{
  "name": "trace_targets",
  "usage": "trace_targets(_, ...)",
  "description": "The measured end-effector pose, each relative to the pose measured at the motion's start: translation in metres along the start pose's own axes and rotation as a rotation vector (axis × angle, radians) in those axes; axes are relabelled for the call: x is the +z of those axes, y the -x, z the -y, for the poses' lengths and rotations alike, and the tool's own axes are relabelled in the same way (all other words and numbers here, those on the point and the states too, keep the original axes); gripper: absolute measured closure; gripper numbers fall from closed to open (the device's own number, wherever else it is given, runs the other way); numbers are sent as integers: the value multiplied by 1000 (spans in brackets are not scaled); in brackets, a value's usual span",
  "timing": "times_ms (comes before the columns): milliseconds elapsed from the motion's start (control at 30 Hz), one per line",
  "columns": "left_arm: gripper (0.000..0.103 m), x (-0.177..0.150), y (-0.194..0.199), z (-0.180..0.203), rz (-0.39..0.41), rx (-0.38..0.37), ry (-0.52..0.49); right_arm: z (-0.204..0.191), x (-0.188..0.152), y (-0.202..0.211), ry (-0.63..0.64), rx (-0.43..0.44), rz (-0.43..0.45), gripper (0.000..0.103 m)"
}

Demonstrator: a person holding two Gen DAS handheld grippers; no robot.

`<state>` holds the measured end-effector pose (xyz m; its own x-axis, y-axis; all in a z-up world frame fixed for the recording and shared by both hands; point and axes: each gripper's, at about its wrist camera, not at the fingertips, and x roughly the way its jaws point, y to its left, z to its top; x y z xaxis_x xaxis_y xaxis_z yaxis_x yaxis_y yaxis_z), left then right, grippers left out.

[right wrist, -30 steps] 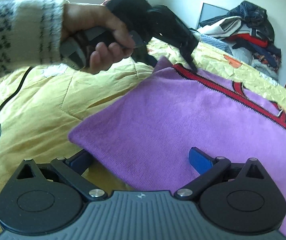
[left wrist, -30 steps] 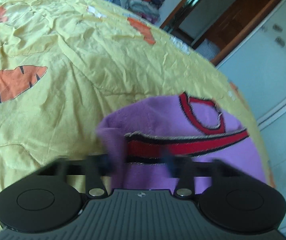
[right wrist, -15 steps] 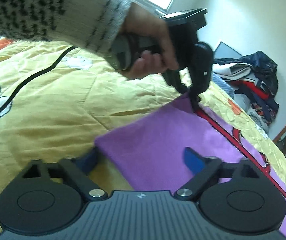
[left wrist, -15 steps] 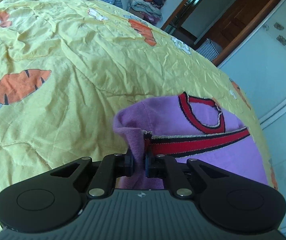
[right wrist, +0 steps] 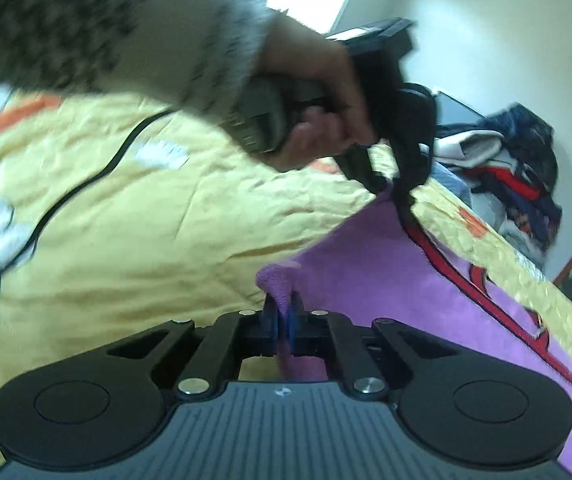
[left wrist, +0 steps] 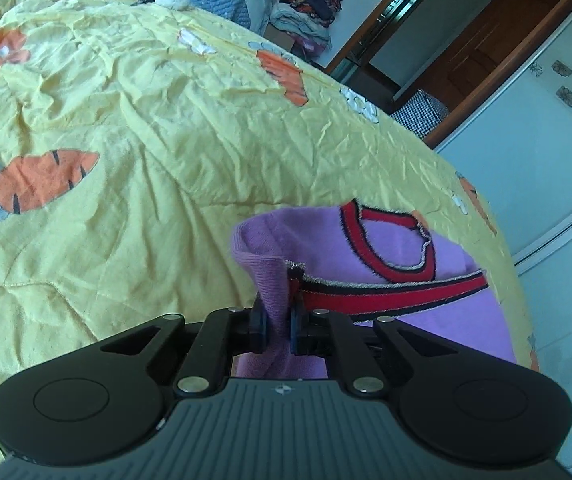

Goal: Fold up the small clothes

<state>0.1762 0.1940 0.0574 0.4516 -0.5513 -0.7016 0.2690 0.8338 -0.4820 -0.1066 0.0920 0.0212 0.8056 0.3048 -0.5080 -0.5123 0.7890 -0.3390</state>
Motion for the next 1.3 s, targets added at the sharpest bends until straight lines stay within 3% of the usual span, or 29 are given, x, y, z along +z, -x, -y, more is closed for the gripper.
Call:
trace_targets(233,94,15,1,40,16,34,-16,55,4,20,-179,-25,56,99)
trace_targets(467,94,30,-31,97,10,31,14,123,-21,49,-377,-66,96,99)
trace_targets(867,94,29,-143,202,-55,37,41,259,-120,91,-816,-115,93,99)
trace_targets(1100,94,10,-193,256,-64,46,14,297,-173,118,-946,-161,108,99)
trace_targets(1300,94,0,-213,305,-65,47,-69,310,-204,136,-1005,-197,117,99)
